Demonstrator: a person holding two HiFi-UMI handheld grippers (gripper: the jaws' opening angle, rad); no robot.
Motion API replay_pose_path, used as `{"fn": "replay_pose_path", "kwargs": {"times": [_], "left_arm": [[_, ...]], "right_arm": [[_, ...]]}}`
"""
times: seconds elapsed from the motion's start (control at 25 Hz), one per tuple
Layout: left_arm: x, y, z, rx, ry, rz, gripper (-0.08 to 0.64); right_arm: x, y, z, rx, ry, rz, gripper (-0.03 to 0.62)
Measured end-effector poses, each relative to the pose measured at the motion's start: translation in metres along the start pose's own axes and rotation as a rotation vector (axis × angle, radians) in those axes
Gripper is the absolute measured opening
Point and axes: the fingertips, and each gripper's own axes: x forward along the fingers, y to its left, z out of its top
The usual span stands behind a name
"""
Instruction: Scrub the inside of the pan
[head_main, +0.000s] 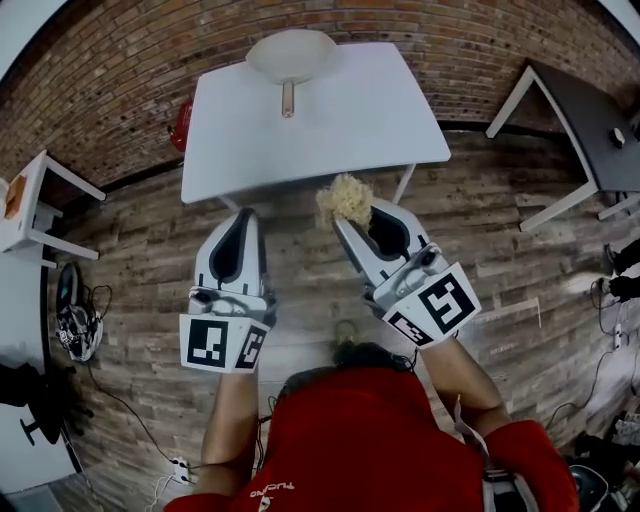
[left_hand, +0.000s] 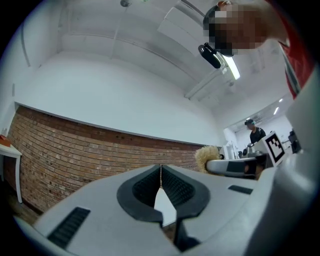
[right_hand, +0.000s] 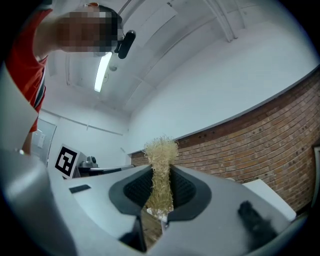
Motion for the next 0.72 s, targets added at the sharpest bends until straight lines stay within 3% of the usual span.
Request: {"fn": "replay_pose_path", "kwargs": {"times": [0.72], "left_arm": [[0.16, 0.085, -0.014, 0.011, -0.034, 0.014, 0.02]], "right_arm": [[0.12, -0.128, -0.014, -0.013, 0.012, 0.004, 0.087]]}}
